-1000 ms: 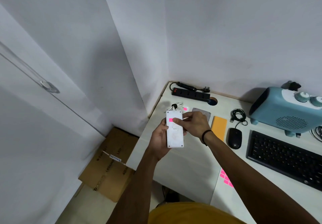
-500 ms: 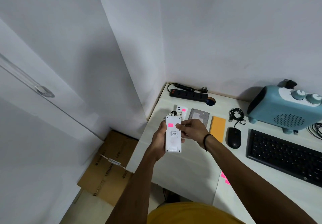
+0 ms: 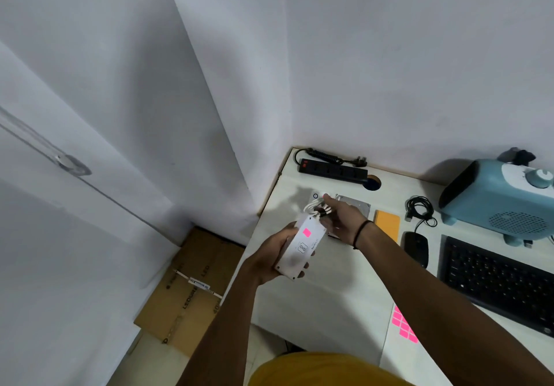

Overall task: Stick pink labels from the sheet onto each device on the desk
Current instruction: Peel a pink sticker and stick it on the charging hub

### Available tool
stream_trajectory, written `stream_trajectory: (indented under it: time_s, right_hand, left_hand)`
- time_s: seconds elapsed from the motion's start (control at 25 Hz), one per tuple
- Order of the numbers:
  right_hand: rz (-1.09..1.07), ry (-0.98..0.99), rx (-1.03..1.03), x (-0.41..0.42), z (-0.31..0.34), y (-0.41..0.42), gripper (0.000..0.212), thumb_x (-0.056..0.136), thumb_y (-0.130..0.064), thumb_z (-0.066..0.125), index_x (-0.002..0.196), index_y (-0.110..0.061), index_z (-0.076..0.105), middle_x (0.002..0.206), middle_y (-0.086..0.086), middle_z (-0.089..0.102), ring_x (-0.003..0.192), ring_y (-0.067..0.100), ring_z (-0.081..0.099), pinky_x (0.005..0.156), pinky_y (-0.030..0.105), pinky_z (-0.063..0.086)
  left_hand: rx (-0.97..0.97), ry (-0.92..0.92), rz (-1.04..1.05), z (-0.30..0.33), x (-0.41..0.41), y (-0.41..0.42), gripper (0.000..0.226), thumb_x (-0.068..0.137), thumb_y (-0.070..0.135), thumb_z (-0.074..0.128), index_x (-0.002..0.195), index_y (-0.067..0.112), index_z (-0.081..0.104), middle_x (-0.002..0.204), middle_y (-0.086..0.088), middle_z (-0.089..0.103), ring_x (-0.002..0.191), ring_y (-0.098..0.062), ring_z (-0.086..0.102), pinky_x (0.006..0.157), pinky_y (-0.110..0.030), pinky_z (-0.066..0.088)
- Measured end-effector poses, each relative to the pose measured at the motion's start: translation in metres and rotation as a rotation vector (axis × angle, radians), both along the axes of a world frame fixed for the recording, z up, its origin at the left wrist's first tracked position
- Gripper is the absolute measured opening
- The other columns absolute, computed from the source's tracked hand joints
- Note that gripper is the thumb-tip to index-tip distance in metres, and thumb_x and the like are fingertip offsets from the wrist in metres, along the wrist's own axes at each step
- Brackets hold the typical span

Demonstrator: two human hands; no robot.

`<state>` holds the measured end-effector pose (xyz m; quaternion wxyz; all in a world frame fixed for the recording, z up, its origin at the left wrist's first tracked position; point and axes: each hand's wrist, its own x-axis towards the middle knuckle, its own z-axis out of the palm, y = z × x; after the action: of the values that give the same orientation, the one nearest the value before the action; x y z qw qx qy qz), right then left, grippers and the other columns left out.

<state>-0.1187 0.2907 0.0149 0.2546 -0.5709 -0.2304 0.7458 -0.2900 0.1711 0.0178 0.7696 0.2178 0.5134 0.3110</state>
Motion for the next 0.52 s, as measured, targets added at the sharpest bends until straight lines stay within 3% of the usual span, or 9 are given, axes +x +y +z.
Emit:
stream_trajectory:
  time_s: [0.12,0.2,0.36,0.44,0.52]
  right_hand:
    - [0.026,-0.072,0.098,-0.008,0.003,0.023,0.014,0.092,-0.016,0.066,0.101,-0.005,0.068,0.09,0.01,0.062,0.061,0.011,0.051,0.053,0.019,0.043]
    - [0.07,-0.106,0.16,-0.019,0.002,0.037,0.02,0.093,-0.009,0.065,0.111,-0.002,0.065,0.096,0.011,0.066,0.073,0.011,0.06,0.059,0.017,0.049]
    - [0.162,-0.2,0.245,-0.051,-0.015,0.076,0.031,0.091,-0.007,0.066,0.121,0.0,0.06,0.112,0.015,0.067,0.093,0.019,0.066,0.062,0.019,0.054]
    - [0.235,-0.28,0.271,-0.066,-0.029,0.098,0.028,0.088,-0.013,0.07,0.113,-0.003,0.065,0.107,0.014,0.068,0.098,0.024,0.067,0.068,0.024,0.055]
    - [0.325,-0.428,0.29,-0.079,-0.041,0.117,0.033,0.081,-0.03,0.078,0.102,-0.007,0.068,0.096,0.01,0.07,0.09,0.023,0.069,0.07,0.03,0.057]
  left_hand:
    - [0.051,0.092,0.048,-0.016,-0.013,0.012,0.049,0.095,0.031,0.051,0.142,0.043,0.049,0.115,-0.013,0.064,0.086,-0.031,0.062,0.077,-0.047,0.052]
    - [0.085,0.257,0.037,-0.022,-0.02,0.021,0.055,0.095,0.028,0.063,0.142,0.052,0.047,0.12,-0.008,0.066,0.095,-0.029,0.066,0.078,-0.045,0.056]
    - [0.102,0.671,0.038,-0.035,-0.031,0.058,0.078,0.079,0.03,0.086,0.147,0.026,0.048,0.119,-0.001,0.067,0.101,-0.019,0.066,0.078,-0.036,0.059]
    - [0.115,0.853,0.053,-0.045,-0.035,0.077,0.07,0.073,0.028,0.089,0.136,0.017,0.059,0.119,-0.004,0.068,0.098,-0.018,0.064,0.084,-0.037,0.059]
    - [0.115,0.941,0.062,-0.057,-0.036,0.09,0.066,0.07,0.027,0.091,0.127,0.013,0.062,0.12,-0.005,0.07,0.098,-0.02,0.067,0.087,-0.039,0.06]
